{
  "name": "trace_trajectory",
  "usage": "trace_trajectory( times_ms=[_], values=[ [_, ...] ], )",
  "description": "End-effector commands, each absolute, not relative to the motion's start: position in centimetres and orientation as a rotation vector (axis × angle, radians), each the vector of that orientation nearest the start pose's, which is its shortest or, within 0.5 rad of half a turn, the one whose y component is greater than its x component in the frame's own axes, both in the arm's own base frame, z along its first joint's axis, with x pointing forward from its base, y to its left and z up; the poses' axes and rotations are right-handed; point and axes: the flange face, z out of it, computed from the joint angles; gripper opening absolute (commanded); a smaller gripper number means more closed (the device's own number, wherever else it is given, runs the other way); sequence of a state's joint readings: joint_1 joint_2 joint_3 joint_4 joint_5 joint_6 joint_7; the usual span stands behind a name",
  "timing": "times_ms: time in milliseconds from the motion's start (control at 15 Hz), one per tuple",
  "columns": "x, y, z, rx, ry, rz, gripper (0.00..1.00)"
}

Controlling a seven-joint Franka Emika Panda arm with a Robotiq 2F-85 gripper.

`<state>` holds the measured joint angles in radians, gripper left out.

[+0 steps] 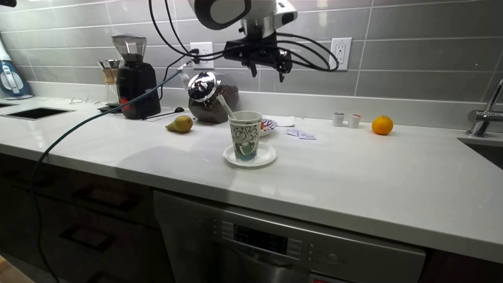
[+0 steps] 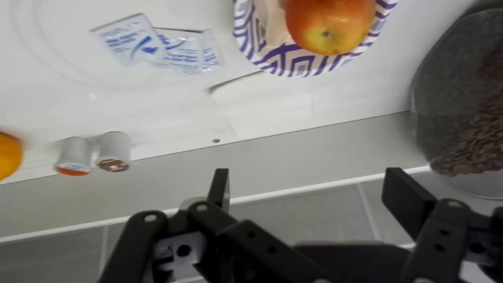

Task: Put the apple in the bowl.

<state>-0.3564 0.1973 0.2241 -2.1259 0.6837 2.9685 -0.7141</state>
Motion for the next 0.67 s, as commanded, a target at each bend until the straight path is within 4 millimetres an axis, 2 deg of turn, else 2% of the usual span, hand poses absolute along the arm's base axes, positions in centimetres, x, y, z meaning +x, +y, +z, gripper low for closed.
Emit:
trace_trajectory(
  times_ms=[0, 200, 267, 333, 400, 600],
  values=[
    [52.9, -15.7, 40.1, -2.979, 0.294, -1.055, 1.0],
    [48.6, -20.4, 38.9, -3.094, 0.366, -0.911, 1.0],
    [51.7, -19.2, 39.2, -3.052, 0.32, -0.987, 1.0],
    [50.7, -20.2, 39.0, -3.066, 0.347, -0.971, 1.0],
    [50.6, -20.4, 39.0, -3.068, 0.348, -0.972, 1.0],
    [51.3, -19.2, 39.1, -3.062, 0.313, -0.976, 1.0]
  ],
)
